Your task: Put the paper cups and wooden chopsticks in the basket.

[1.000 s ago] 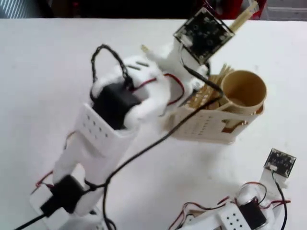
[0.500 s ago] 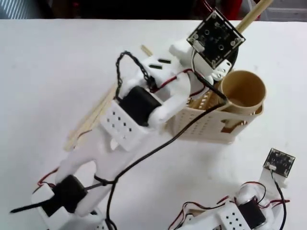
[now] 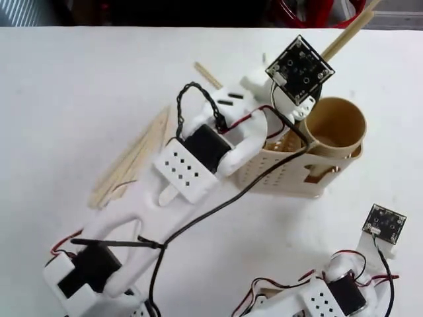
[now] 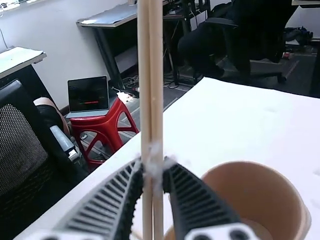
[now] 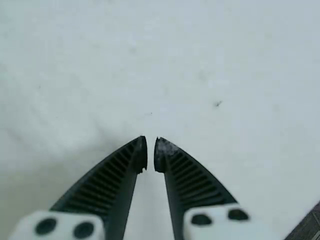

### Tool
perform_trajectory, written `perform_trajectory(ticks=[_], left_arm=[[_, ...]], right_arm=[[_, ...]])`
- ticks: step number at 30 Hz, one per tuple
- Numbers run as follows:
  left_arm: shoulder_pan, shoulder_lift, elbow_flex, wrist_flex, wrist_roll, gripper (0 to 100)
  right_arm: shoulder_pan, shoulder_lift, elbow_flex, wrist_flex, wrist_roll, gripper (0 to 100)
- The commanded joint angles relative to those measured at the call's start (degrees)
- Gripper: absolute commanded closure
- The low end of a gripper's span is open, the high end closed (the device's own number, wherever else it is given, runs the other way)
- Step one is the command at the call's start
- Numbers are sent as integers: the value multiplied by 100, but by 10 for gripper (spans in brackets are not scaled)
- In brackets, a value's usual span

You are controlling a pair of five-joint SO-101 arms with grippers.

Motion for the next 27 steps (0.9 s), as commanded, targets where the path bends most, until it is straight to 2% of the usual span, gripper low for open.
perform_trajectory(ticks=[1, 8, 14, 19, 24, 27], left_arm=[[-92, -259, 97, -211, 44, 978], [-101, -259, 114, -211, 237, 977], [-119, -295, 79, -220, 1248, 977], [-558, -277, 316, -237, 2224, 977], [-637, -295, 396, -334, 2277, 976], [-602, -303, 396, -334, 2277, 928]], right_arm=[[48, -4, 53, -4, 44, 961], [48, -4, 53, -4, 44, 961], [48, -4, 53, -4, 44, 961], [48, -4, 53, -4, 44, 961], [48, -4, 53, -4, 44, 961], [48, -4, 53, -4, 44, 961]])
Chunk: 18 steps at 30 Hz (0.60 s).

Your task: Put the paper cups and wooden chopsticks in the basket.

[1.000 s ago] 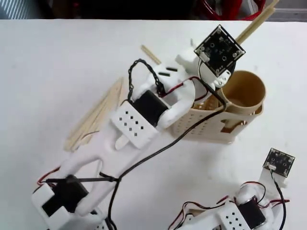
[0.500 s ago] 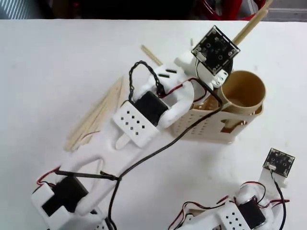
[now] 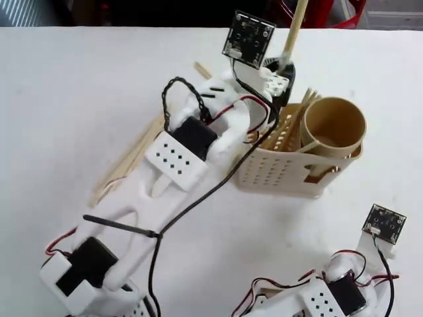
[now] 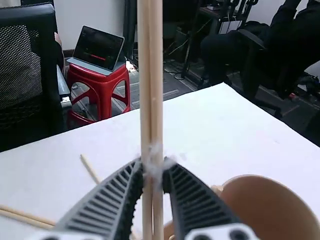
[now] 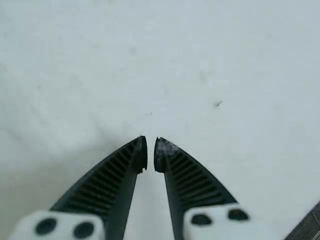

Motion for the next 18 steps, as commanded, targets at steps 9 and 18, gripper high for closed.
perform_trajectory(ticks=[9, 18], left_arm=[[-84, -312, -554, 466, 79, 903], [-945, -347, -1829, 2092, 70, 915]], right_arm=[[48, -4, 53, -4, 44, 961], [48, -4, 53, -4, 44, 961]])
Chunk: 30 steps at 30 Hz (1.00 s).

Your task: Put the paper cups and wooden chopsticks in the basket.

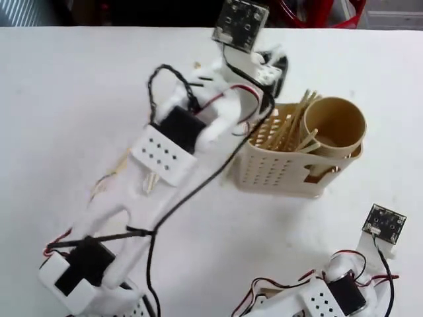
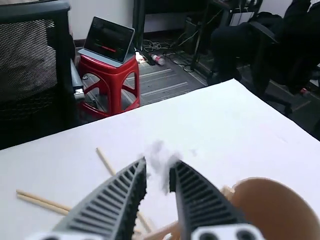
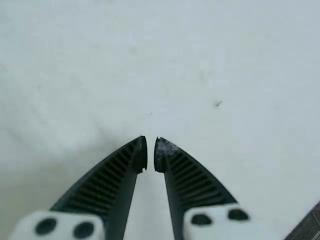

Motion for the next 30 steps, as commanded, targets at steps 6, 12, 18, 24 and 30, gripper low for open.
perform_trajectory(ticks=[6, 12, 18, 24, 30], left_arm=[[-2721, -391, -1020, 2462, -1187, 969], [-3758, -48, 967, 2637, -2734, 963], [-3178, 576, 2321, 1486, -1916, 899], [-2633, 1086, 1662, 448, -1943, 876], [-2044, 2607, 958, -2558, -1451, 876]], right_arm=[[48, -4, 53, -4, 44, 961], [48, -4, 53, -4, 44, 961], [48, -4, 53, -4, 44, 961], [48, -4, 53, -4, 44, 961], [48, -4, 53, -4, 44, 961]])
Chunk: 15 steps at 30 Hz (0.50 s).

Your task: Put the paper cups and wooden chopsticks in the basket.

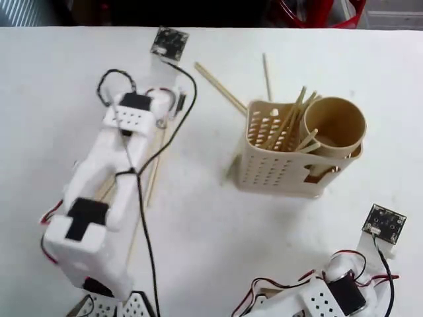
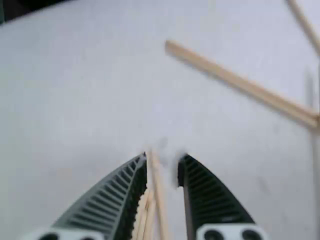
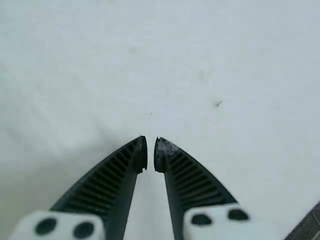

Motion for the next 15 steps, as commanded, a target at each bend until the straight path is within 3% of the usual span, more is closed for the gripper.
perform_trajectory(ticks=[1, 6, 15], left_arm=[[620, 1209, -782, -2497, 264, 876], [989, 3099, -2207, -3886, 273, 876], [866, 5684, -5222, -3569, 193, 872]], right_arm=[[48, -4, 53, -4, 44, 961], [48, -4, 53, -4, 44, 961], [48, -4, 53, -4, 44, 961]])
